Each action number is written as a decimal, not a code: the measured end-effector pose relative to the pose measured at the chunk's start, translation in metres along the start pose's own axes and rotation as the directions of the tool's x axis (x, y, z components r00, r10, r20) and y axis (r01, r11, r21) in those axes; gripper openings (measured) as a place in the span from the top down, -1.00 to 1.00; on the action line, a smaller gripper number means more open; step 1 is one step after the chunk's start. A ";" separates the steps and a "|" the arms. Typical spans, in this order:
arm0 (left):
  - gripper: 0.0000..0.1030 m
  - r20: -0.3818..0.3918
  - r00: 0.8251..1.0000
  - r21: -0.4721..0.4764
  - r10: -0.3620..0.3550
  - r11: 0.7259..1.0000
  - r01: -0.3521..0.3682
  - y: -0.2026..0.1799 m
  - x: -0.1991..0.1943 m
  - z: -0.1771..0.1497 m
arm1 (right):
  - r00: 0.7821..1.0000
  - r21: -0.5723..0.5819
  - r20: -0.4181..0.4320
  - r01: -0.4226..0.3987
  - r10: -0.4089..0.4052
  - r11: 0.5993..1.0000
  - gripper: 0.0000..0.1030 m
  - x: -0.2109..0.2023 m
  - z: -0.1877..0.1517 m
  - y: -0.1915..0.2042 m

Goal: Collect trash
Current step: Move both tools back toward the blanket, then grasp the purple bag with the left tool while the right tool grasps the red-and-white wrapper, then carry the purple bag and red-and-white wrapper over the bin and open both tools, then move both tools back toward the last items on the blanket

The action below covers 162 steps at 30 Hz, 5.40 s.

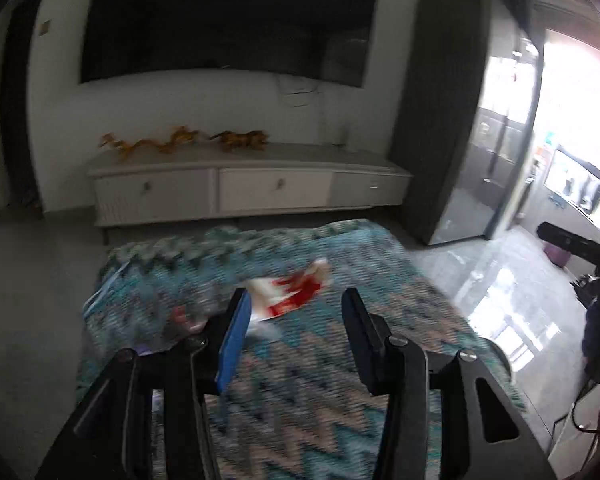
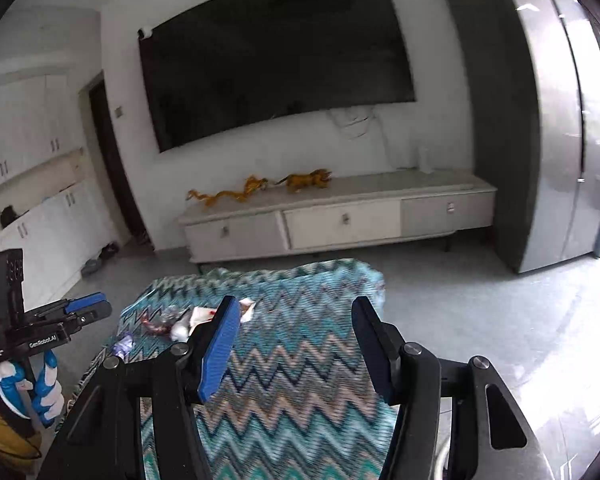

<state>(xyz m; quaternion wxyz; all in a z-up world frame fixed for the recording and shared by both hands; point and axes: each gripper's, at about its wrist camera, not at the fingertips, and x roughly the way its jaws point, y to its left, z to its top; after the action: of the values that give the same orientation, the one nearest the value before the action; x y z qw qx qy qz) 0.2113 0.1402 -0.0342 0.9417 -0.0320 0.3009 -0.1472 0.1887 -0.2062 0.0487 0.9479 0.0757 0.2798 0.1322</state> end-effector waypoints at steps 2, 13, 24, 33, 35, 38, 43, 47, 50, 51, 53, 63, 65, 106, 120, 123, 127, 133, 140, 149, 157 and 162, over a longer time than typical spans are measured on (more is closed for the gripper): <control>0.12 -0.022 0.998 -0.035 0.066 0.997 -0.067 0.036 0.005 -0.011 | 0.999 0.004 -0.031 -0.026 0.026 1.000 -0.08 0.024 0.001 0.010; 0.12 -0.161 0.972 -0.143 0.169 0.971 -0.193 0.126 0.051 -0.059 | 0.961 0.139 -0.225 -0.131 0.160 0.982 -0.09 0.177 -0.015 0.033; 0.12 -0.222 0.966 -0.180 0.133 0.968 -0.175 0.140 0.078 -0.080 | 0.898 0.384 -0.331 -0.154 0.291 0.910 -0.26 0.294 -0.048 0.029; 0.35 -0.264 0.959 -0.185 0.103 0.970 -0.155 0.142 0.092 -0.091 | 0.880 0.526 -0.317 -0.148 0.354 0.837 -0.26 0.332 -0.058 0.020; 0.40 -0.262 0.959 -0.182 0.107 0.971 -0.158 0.141 0.093 -0.091 | 0.878 0.544 -0.311 -0.149 0.363 0.826 -0.18 0.336 -0.056 0.017; 0.45 -0.250 0.962 -0.186 0.109 0.970 -0.158 0.141 0.090 -0.090 | 0.874 0.543 -0.322 -0.144 0.364 0.827 0.13 0.340 -0.054 0.014; 0.46 -0.232 0.965 -0.190 0.122 0.967 -0.168 0.138 0.080 -0.088 | 0.895 0.546 -0.280 -0.149 0.346 0.825 0.21 0.328 -0.050 0.006; 0.46 -0.205 0.971 -0.189 0.126 0.968 -0.165 0.131 0.064 -0.083 | 0.927 0.512 -0.230 -0.145 0.298 0.847 0.25 0.296 -0.038 -0.009; 0.46 -0.180 0.976 -0.185 0.123 0.970 -0.156 0.122 0.049 -0.077 | 0.945 0.473 -0.197 -0.143 0.262 0.870 0.26 0.267 -0.028 -0.018; 0.46 -0.169 0.978 -0.181 0.120 0.972 -0.150 0.117 0.043 -0.074 | 0.949 0.464 -0.181 -0.148 0.257 0.874 0.26 0.254 -0.024 -0.022; 0.46 -0.154 0.981 -0.170 0.117 0.975 -0.143 0.108 0.034 -0.070 | 0.957 0.447 -0.158 -0.152 0.245 0.881 0.26 0.233 -0.018 -0.026; 0.46 -0.076 0.995 -0.047 0.063 0.997 -0.066 0.033 -0.008 -0.041 | 0.983 0.397 -0.029 -0.153 0.179 0.905 0.27 0.106 -0.003 -0.060; 0.46 -0.063 0.997 -0.020 0.035 0.999 -0.036 0.013 -0.013 -0.034 | 0.988 0.397 0.002 -0.143 0.155 0.907 0.27 0.079 0.002 -0.073; 0.25 -0.676 0.643 0.128 -0.359 0.802 0.583 -0.504 0.263 -0.114 | 0.839 0.387 -0.323 0.539 -0.437 0.748 0.22 -0.037 -0.229 -0.363; 0.08 -0.579 0.744 0.197 -0.333 0.829 0.524 -0.481 0.238 -0.088 | 0.786 0.354 -0.356 0.614 -0.506 0.705 -0.51 -0.032 -0.249 -0.354; 0.08 -0.505 0.802 0.240 -0.319 0.841 0.485 -0.466 0.213 -0.070 | 0.785 0.317 -0.316 0.617 -0.533 0.720 -0.59 -0.040 -0.230 -0.336; 0.06 -0.372 0.882 0.295 -0.290 0.863 0.409 -0.444 0.174 -0.041 | 0.796 0.257 -0.232 0.604 -0.559 0.754 -0.75 -0.050 -0.194 -0.304; -0.32 -0.170 0.959 0.304 -0.227 0.913 0.270 -0.391 0.113 -0.006 | 0.834 0.159 -0.084 0.552 -0.545 0.819 -0.86 -0.061 -0.134 -0.237; -0.45 0.005 0.993 0.290 -0.115 0.951 0.108 -0.326 0.054 0.015 | 0.877 0.070 0.053 0.474 -0.478 0.878 -0.93 -0.067 -0.086 -0.159; -0.53 0.143 0.990 0.224 -0.013 0.974 -0.020 -0.253 -0.004 0.026 | 0.901 -0.024 0.172 0.408 -0.398 0.913 -0.97 -0.070 -0.049 -0.075; -0.57 0.223 0.974 0.176 0.049 0.980 -0.090 -0.211 -0.042 0.024 | 0.910 -0.090 0.229 0.375 -0.347 0.923 -0.99 -0.075 -0.035 -0.025; -0.71 0.277 0.956 0.154 0.095 0.978 -0.142 -0.194 -0.060 0.021 | 0.914 -0.126 0.256 0.354 -0.314 0.927 -1.00 -0.078 -0.029 0.005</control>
<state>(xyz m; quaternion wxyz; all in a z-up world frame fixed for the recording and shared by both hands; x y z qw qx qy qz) 0.1269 -0.0275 0.0449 0.9800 0.0481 0.1582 -0.1103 0.1088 -0.2221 0.0648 0.9855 -0.0396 0.1642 -0.0185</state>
